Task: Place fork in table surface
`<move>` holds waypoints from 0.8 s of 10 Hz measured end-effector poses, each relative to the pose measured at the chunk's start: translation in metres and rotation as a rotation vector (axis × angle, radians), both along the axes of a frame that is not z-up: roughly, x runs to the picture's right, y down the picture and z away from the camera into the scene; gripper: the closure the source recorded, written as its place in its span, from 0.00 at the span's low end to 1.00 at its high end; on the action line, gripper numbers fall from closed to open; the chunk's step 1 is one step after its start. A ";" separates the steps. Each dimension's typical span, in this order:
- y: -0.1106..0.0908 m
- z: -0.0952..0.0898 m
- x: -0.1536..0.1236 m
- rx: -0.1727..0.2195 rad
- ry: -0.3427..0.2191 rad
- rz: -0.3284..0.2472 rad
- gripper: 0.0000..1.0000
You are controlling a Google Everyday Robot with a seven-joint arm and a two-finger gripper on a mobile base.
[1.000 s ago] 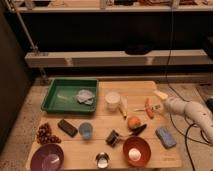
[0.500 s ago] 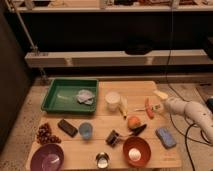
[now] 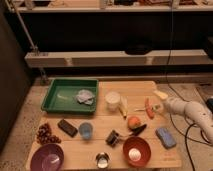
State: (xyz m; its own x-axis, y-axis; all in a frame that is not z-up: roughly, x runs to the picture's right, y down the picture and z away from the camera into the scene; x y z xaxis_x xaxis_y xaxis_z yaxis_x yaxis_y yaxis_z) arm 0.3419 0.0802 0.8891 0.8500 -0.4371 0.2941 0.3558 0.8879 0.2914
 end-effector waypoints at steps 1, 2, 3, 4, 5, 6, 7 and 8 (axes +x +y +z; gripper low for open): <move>0.000 0.000 0.000 0.000 0.000 0.000 0.21; 0.000 0.000 0.000 0.000 0.000 0.000 0.26; 0.000 0.000 0.000 0.000 0.000 0.000 0.38; 0.000 0.000 0.000 0.000 0.000 0.000 0.47; 0.000 0.000 0.000 0.000 0.000 0.000 0.55; 0.000 0.000 0.000 0.000 0.000 0.000 0.67; 0.000 0.000 0.000 0.000 0.000 0.000 0.77; 0.000 0.000 0.000 0.000 0.000 0.000 0.86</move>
